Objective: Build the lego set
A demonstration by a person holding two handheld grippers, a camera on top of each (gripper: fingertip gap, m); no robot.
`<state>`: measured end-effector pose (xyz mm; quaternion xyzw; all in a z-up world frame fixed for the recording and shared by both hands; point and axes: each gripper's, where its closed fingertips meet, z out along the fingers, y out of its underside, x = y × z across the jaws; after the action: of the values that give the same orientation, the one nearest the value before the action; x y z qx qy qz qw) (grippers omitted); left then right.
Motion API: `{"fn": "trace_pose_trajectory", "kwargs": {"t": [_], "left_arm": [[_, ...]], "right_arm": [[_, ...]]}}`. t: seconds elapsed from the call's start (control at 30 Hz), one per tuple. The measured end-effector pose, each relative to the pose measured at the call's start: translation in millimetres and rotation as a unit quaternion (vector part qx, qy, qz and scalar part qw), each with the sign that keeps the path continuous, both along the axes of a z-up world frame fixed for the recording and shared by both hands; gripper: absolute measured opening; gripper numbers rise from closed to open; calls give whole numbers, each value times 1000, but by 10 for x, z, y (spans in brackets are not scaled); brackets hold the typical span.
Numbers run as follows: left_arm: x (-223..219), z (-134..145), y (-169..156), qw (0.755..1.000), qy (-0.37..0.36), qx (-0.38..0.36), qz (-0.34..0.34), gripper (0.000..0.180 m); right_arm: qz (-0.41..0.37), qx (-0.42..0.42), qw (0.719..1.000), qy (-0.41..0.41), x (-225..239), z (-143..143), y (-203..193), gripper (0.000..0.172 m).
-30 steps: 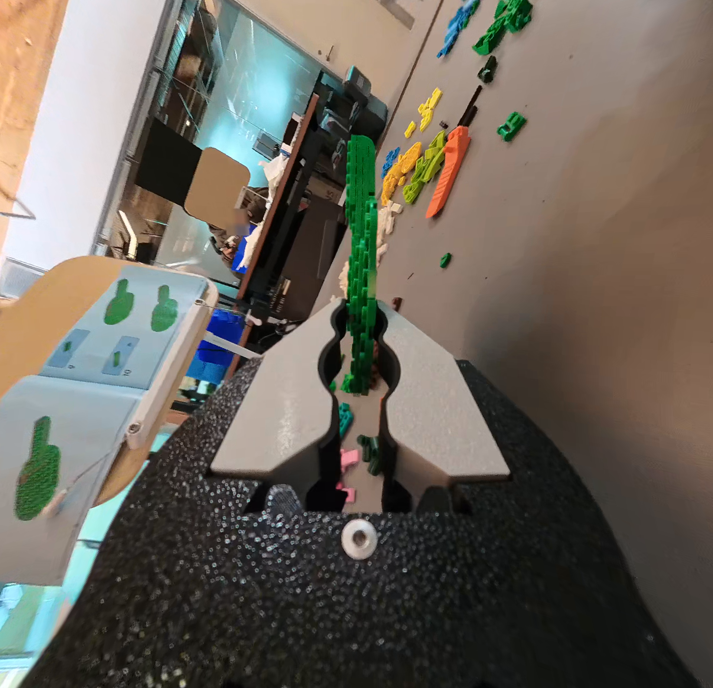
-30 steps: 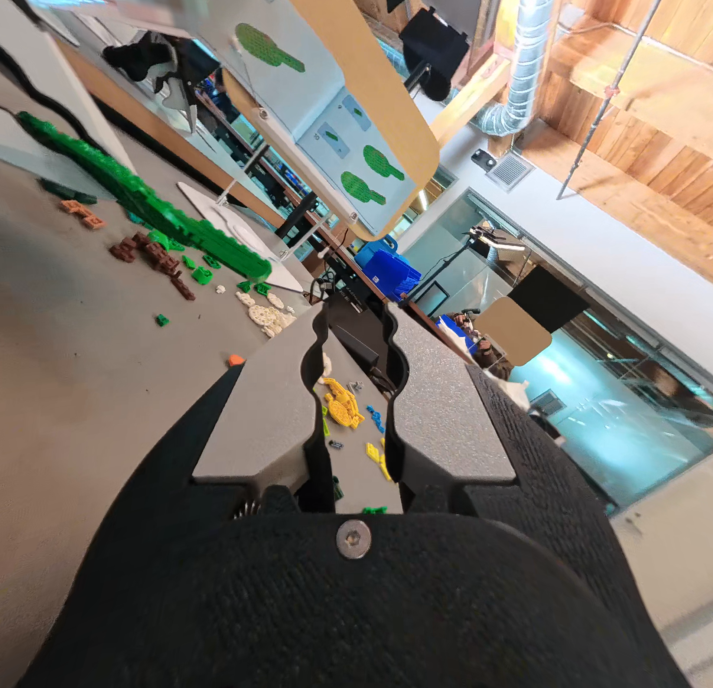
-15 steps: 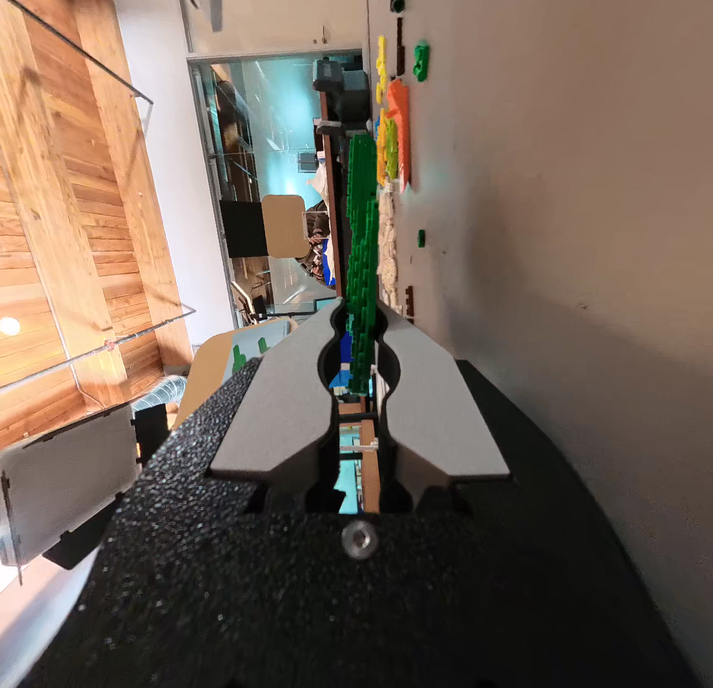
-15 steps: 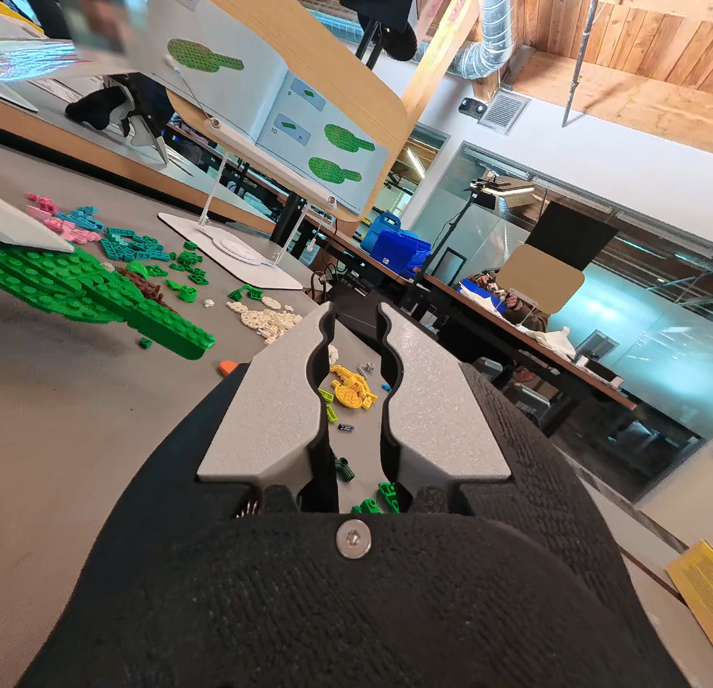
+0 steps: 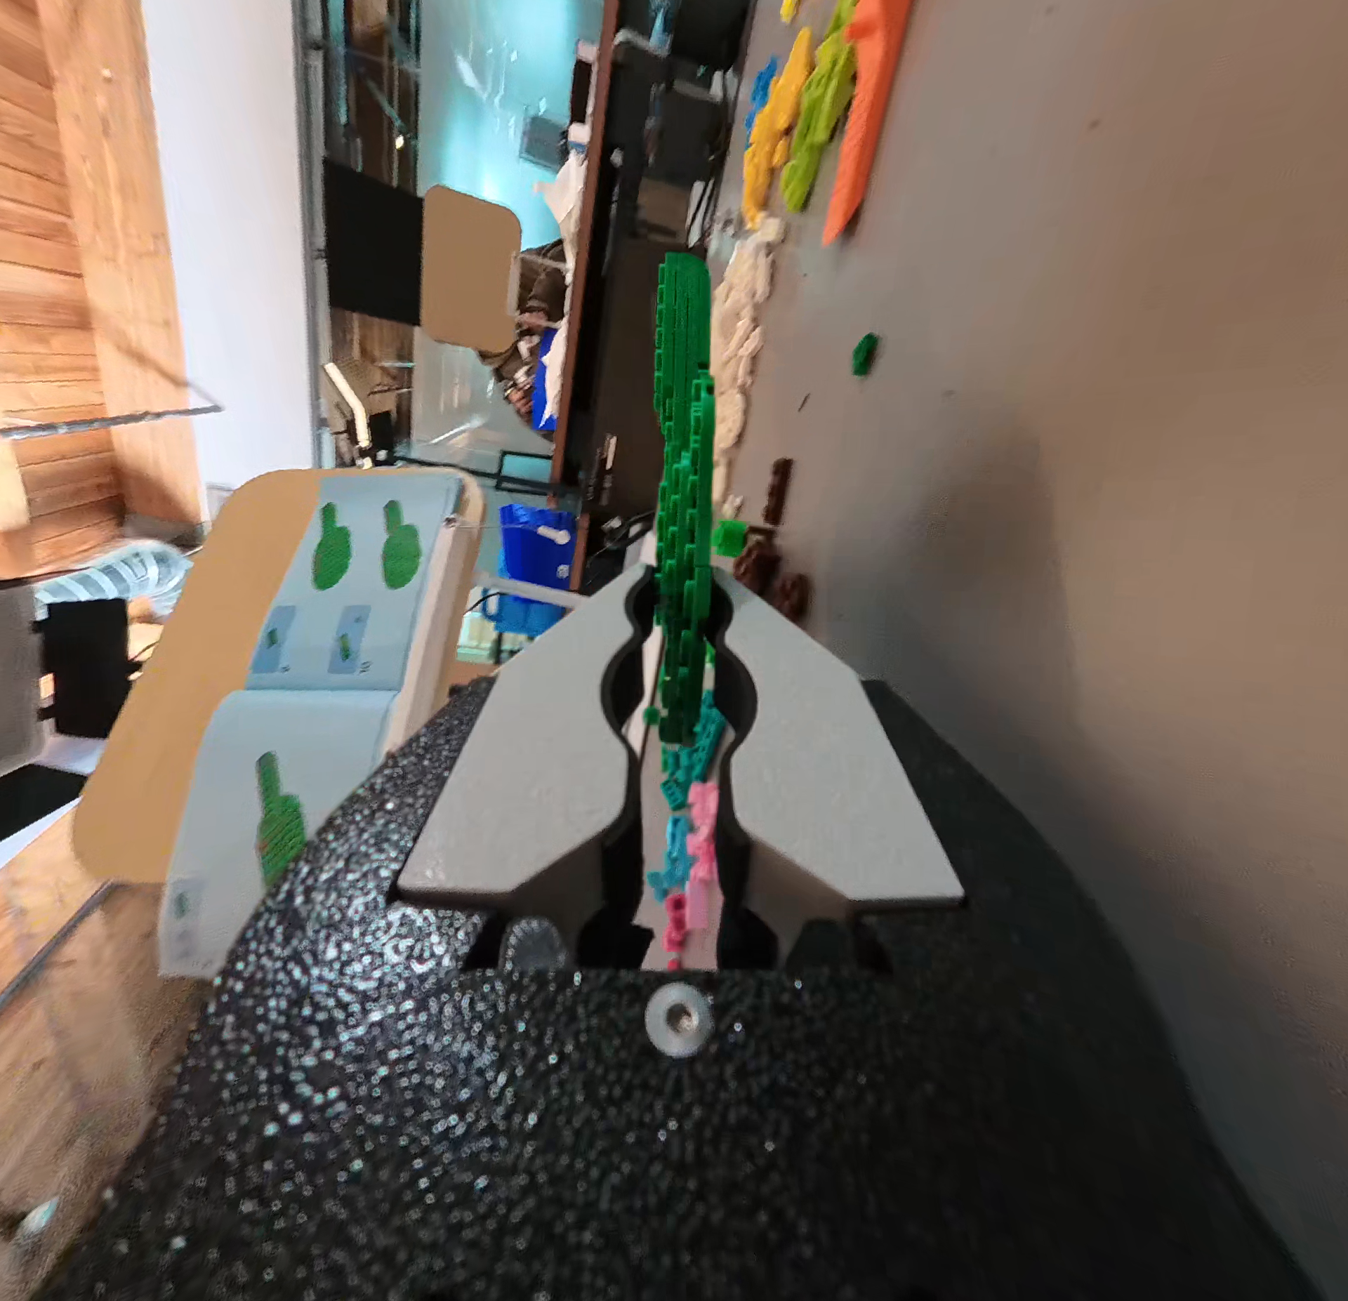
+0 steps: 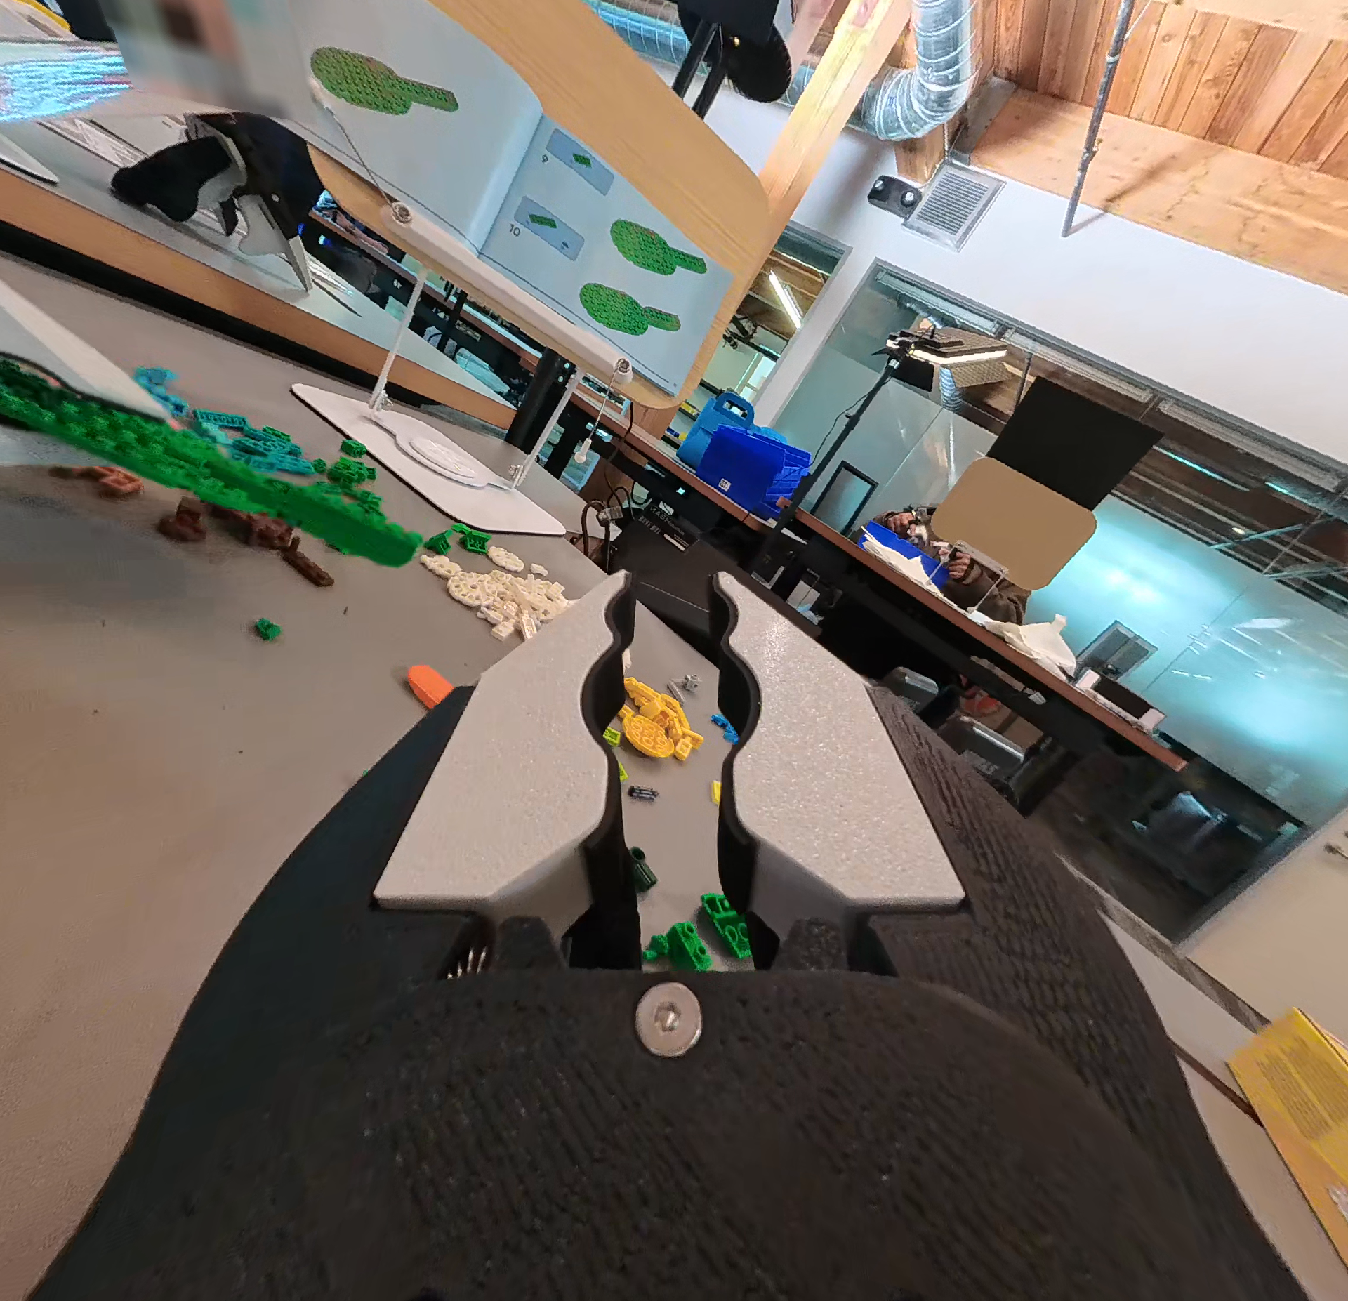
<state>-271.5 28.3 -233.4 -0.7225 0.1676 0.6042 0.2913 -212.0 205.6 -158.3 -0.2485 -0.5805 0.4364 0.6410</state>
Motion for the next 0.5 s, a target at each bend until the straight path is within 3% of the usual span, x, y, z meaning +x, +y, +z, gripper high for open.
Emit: {"fn": "trace_pose_trajectory", "kwargs": {"t": [0.2, 0.5], "left_arm": [[140, -28, 119, 999, 1, -8, -51, 9], [604, 56, 337, 983, 50, -7, -177, 9]], "right_arm": [[1, -10, 1000, -12, -27, -34, 34, 18], [-31, 53, 998, -13, -126, -111, 122, 16]]}}
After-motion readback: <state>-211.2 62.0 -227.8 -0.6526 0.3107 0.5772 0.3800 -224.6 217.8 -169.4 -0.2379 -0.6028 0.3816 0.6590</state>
